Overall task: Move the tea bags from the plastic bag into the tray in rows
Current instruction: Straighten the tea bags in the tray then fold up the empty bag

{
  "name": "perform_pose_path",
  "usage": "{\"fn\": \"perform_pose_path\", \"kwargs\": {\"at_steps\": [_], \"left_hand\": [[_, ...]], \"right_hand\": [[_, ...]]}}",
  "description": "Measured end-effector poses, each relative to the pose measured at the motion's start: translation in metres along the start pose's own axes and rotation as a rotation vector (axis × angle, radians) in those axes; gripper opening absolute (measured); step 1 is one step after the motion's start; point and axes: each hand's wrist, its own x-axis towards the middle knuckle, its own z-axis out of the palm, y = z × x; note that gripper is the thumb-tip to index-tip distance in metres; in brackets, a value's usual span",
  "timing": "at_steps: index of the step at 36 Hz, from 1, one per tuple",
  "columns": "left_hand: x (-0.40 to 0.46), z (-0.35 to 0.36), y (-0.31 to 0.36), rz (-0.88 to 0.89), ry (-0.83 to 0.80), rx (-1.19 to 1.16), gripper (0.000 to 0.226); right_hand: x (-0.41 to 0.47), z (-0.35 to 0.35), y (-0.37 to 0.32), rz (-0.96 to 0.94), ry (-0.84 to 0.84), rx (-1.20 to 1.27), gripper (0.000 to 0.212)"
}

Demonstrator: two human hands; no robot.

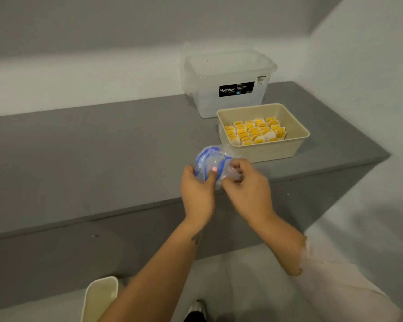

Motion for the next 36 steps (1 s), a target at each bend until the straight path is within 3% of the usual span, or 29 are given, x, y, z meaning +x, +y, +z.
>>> {"fn": "perform_pose_path", "kwargs": {"at_steps": [6,10,15,18,21,22,25,27,30,33,36], "left_hand": [[-0.021,-0.026,-0.01,0.325,-0.011,0.349,0.004],[-0.025,-0.044,-0.023,0.266,-0.182,0.267,0.033],[-0.018,-0.082,-0.04,0.383,-0.393,0.473,0.06],[-0.012,-0.116,-0.039,0.24,-0.493,0.314,0.063],[0.001,-0.156,-0.044,0.078,-0.307,0.18,0.045],[0.005,-0.172,-0.047,0.069,-0.269,0.203,0.05],[0.019,-0.227,-0.049,-0.017,-0.464,0.264,0.088],[0.027,-0.266,-0.052,-0.119,-0.664,0.212,0.095],[0.034,-0.32,-0.065,-0.194,-0.801,0.17,0.08],[0.036,-0.364,-0.086,-0.217,-0.734,0.16,0.053],[0.036,-0.404,-0.117,-0.255,-0.617,0.109,0.042]], "right_hand": [[-0.019,0.032,-0.02,0.077,-0.282,0.094,0.035],[-0.026,0.048,-0.028,0.139,-0.309,0.306,0.025],[-0.028,0.07,-0.022,0.306,-0.281,0.467,0.023],[-0.031,0.082,-0.019,0.307,-0.269,0.451,0.014],[-0.038,0.098,-0.024,0.282,-0.334,0.387,0.021],[-0.042,0.105,-0.026,0.264,-0.396,0.351,0.022],[-0.056,0.129,-0.041,0.237,-0.663,0.318,0.022],[-0.069,0.148,-0.056,0.181,-0.806,0.299,0.022],[-0.091,0.183,-0.08,0.176,-0.898,0.261,0.024],[-0.116,0.227,-0.093,0.257,-0.898,0.325,0.029],[-0.144,0.275,-0.102,0.259,-0.817,0.402,0.049]]}}
